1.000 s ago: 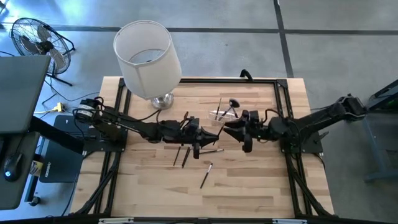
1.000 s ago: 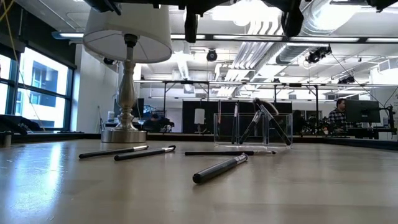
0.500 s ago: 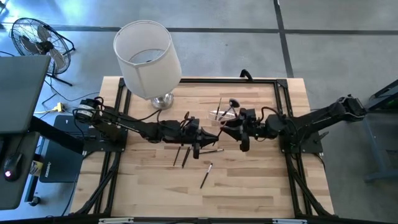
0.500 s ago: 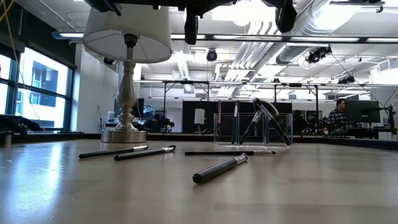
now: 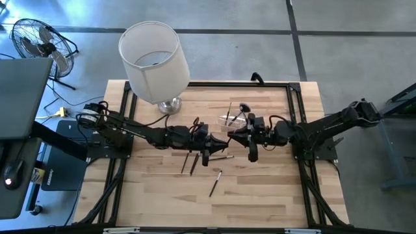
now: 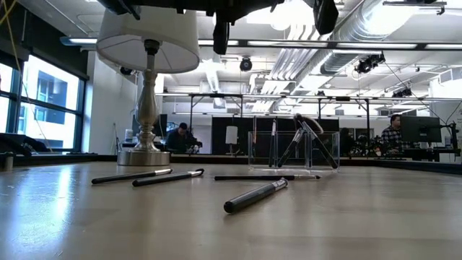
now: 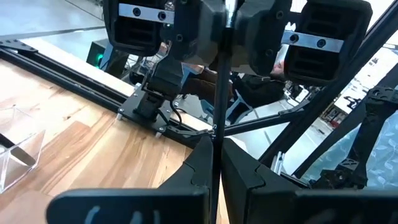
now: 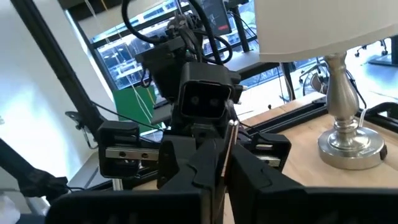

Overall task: Pick & Place Makeup Supplies
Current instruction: Put the makeup brush into the transparent organizer

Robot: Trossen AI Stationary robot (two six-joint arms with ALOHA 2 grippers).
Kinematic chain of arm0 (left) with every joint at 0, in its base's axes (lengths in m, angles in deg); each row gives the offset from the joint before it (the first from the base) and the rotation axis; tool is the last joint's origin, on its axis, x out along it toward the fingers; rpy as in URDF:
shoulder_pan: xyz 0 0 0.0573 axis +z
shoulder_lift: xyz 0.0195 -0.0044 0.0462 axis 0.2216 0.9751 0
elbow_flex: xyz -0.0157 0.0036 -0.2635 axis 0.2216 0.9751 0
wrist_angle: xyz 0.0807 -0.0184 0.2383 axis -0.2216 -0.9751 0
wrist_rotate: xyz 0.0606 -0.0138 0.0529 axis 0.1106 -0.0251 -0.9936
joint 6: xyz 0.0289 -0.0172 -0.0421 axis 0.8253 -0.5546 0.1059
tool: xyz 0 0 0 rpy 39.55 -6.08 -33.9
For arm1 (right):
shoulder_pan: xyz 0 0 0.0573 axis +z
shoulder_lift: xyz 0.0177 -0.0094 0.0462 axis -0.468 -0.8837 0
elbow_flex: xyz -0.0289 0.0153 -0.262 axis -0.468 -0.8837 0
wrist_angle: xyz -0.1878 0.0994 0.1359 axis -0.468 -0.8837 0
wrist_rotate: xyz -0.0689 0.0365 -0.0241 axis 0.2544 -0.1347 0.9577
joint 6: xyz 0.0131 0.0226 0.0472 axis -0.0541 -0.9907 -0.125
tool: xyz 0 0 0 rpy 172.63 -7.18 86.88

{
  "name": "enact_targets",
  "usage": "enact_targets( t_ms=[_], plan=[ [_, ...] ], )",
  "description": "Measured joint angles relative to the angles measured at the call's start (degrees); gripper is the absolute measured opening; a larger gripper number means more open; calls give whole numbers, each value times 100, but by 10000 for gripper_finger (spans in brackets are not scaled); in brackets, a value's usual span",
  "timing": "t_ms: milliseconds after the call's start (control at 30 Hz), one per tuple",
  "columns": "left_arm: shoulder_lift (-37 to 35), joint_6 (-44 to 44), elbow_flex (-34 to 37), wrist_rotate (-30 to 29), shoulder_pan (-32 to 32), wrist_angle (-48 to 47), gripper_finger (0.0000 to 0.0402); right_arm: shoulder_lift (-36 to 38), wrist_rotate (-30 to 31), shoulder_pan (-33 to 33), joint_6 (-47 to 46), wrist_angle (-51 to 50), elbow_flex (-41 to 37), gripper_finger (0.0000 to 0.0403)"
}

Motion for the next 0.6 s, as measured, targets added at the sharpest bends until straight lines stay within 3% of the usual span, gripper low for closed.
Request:
enact_targets(
  t_ms=[233,600],
  plan=[
    [0,-20,0,-71,0,-138,15,2,2,-7,42,-62,0,21],
    [4,-85,4,-32,-2,-294,70,4,-116,-9,-62,-50,-2,12]
  ],
)
